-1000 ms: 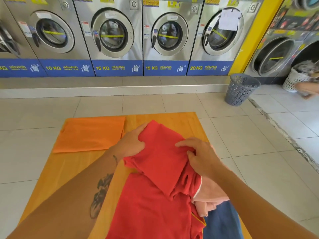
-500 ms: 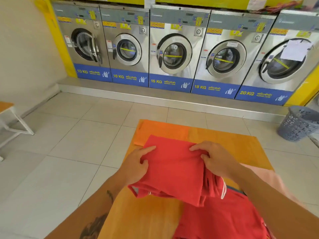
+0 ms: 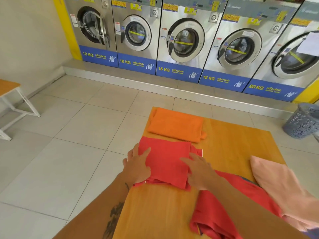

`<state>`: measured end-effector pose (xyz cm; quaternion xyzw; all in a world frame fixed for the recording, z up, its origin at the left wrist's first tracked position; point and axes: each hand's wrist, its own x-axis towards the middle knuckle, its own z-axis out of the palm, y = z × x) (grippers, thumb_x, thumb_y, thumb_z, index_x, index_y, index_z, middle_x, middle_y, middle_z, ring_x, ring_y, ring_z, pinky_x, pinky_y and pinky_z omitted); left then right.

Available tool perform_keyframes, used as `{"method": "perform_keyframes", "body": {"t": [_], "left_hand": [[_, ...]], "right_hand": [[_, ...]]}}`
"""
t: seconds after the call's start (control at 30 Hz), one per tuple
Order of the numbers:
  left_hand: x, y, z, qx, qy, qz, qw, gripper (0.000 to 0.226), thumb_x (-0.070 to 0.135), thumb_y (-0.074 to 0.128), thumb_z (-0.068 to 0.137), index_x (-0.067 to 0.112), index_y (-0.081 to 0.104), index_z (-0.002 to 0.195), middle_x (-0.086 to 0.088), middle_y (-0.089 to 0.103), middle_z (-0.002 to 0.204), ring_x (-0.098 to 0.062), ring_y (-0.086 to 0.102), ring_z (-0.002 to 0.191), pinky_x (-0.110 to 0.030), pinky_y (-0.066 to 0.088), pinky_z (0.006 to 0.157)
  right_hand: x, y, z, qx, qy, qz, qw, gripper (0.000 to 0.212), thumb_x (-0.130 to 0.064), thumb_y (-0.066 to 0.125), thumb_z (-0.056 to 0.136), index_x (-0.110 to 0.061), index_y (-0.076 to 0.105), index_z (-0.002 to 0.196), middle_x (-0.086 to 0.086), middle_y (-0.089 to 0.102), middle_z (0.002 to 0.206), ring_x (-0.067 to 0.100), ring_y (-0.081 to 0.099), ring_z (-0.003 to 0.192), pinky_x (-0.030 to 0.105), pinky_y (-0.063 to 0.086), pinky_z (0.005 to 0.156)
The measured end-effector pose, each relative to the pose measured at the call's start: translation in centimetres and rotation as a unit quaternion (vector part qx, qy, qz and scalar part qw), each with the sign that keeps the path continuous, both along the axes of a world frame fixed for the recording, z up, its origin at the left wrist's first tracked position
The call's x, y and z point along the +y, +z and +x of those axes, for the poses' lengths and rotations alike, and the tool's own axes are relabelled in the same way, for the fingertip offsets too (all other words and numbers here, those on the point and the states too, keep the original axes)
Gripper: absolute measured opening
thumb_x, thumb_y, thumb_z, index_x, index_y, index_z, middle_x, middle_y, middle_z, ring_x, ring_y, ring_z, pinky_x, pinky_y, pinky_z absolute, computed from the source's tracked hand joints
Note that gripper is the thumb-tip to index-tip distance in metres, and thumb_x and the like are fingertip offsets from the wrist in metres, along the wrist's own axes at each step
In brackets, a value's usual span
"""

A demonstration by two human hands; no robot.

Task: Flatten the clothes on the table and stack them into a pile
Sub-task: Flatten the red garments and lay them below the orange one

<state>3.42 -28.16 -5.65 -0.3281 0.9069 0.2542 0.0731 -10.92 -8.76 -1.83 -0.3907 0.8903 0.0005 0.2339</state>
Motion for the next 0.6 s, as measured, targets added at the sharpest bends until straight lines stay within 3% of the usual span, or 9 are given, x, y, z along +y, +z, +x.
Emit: {"method": "perform_keyframes", "body": {"t": [0.17,0.37,0.6], "left_hand": [[0.9,-2.1,0.6,-0.082,-0.113,-0.003,0.990,0.100,0.049,0.063,0.080,0.046,-0.005,0.154,-0.002,-0.029,0.161,-0.031,-0.031,0.145,-0.054,-0.006,0.119],[-0.9,-2.7,-1.0,-0.065,-0.163,-0.063,0.982,0.081,0.041,0.053,0.096,0.045,-0.004,0.154,-0.005,-0.023,0.163,-0.033,-0.025,0.148,-0.055,0.000,0.121],[-2.1,-2.2,-2.5,-0.093,-0.177,-0.105,0.974,0.080,0.041,0.051,0.096,0.042,-0.003,0.155,-0.008,-0.020,0.164,-0.035,-0.020,0.149,-0.061,0.002,0.119]], "right_hand": [[1.7,-3.2,2.8,-0.052,-0.015,0.063,0.997,0.080,-0.036,0.050,0.091,-0.036,0.005,0.157,0.000,-0.002,0.167,0.027,0.000,0.153,0.057,0.022,0.117],[0.8,-3.2,1.6,-0.089,-0.066,0.061,0.992,0.084,-0.036,0.052,0.089,-0.037,0.003,0.157,0.000,-0.004,0.167,0.027,-0.001,0.153,0.055,0.018,0.120],[3.2,-1.4,0.5,-0.102,-0.112,-0.071,0.986,0.080,-0.025,0.058,0.085,-0.026,0.022,0.156,0.005,0.015,0.165,0.020,0.015,0.152,0.038,0.019,0.122]]}}
